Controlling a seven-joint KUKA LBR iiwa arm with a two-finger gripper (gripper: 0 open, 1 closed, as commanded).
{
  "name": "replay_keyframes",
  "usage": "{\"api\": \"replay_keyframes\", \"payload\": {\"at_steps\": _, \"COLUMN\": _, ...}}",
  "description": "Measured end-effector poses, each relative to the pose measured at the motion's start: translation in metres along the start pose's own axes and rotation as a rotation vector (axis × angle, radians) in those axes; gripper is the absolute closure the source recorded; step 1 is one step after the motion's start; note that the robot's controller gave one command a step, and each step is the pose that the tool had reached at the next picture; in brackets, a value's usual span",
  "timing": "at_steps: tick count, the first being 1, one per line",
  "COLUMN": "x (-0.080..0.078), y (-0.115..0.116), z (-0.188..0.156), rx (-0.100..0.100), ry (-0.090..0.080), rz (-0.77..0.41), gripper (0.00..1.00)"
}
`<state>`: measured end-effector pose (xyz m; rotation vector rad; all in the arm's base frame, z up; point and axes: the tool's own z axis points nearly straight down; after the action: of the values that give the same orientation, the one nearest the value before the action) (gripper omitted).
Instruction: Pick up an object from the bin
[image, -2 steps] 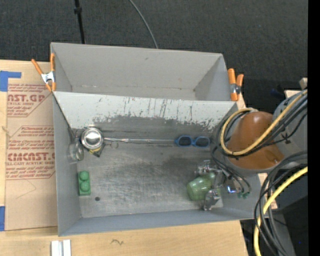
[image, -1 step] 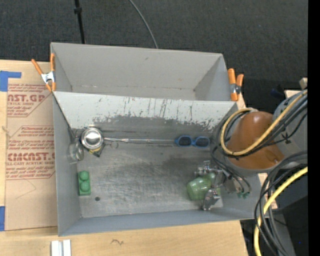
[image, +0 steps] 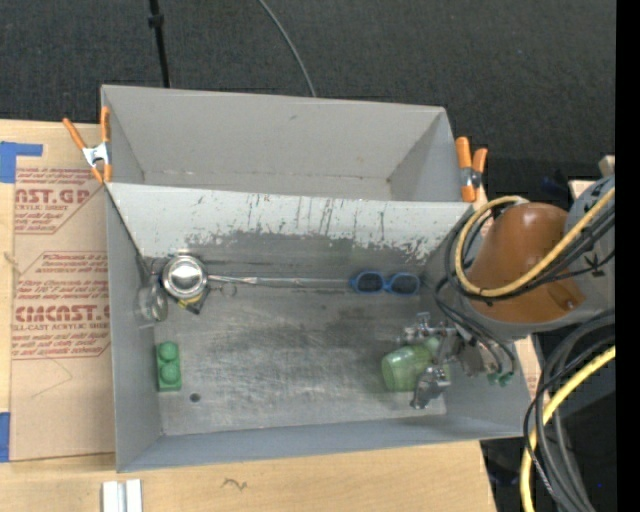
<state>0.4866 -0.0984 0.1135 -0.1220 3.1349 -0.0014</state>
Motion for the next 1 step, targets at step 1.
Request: {"api": "replay_keyframes", "payload": {"at_steps": 1, "x": -0.0008, "y": 0.0009, "z": -0.0184, "rx": -0.001, "ry": 0.002, "rz": -0.001, "gripper": 1.0}}
